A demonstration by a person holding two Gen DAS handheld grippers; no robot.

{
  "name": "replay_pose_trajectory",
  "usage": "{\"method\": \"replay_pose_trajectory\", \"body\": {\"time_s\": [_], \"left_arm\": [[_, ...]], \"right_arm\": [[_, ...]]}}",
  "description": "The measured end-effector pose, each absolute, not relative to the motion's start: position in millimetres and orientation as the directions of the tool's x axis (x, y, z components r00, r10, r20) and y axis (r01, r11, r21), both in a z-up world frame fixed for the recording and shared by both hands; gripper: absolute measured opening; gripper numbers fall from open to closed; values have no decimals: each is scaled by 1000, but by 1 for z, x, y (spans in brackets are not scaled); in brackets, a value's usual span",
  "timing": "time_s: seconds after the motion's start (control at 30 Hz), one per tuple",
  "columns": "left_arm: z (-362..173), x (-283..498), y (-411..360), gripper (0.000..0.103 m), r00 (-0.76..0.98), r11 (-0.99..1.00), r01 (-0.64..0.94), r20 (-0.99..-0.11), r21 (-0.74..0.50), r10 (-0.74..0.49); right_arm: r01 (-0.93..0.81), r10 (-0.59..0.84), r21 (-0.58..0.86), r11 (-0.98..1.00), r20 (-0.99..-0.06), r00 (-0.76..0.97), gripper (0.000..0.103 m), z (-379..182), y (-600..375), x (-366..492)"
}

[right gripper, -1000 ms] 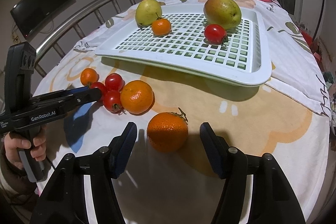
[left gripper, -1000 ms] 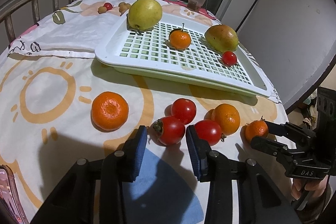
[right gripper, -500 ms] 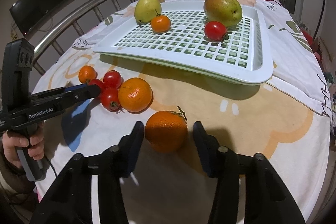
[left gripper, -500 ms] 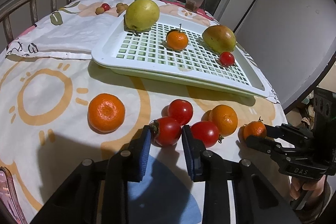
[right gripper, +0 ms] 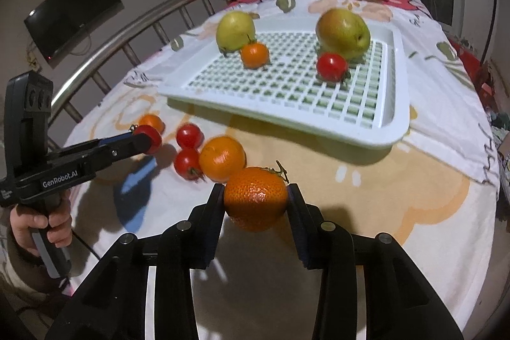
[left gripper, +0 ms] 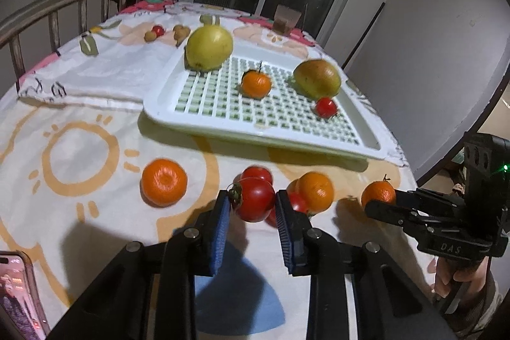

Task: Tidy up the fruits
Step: 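Grasp a tangerine with the right tool while the left tool grasps a red tomato, then carry the tangerine and tomato over the white tray and open both tools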

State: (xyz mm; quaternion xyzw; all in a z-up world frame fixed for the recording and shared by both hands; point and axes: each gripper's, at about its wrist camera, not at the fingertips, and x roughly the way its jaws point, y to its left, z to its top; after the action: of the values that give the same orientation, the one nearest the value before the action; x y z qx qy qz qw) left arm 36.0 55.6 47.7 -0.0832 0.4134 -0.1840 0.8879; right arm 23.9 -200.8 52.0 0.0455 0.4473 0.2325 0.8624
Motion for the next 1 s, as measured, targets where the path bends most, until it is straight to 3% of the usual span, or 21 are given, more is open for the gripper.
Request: {"method": "replay_pose_trajectory", "body": {"time_s": [0.33, 0.53, 1.0], "left_arm": [[87, 60, 40, 31, 632, 921, 297, -671, -253, -388], [82, 102, 13, 31, 605, 932, 301, -716, -201, -349], [46, 158, 0, 31, 514, 945, 236, -796, -228, -321]], "right_arm": [[-359, 440, 276, 891, -715, 542, 37, 84, -209, 54], [-348, 410, 251, 903, -744, 527, 37, 81, -200, 86], [-312, 379, 251, 916, -794, 475, 37, 56, -195, 131]]}}
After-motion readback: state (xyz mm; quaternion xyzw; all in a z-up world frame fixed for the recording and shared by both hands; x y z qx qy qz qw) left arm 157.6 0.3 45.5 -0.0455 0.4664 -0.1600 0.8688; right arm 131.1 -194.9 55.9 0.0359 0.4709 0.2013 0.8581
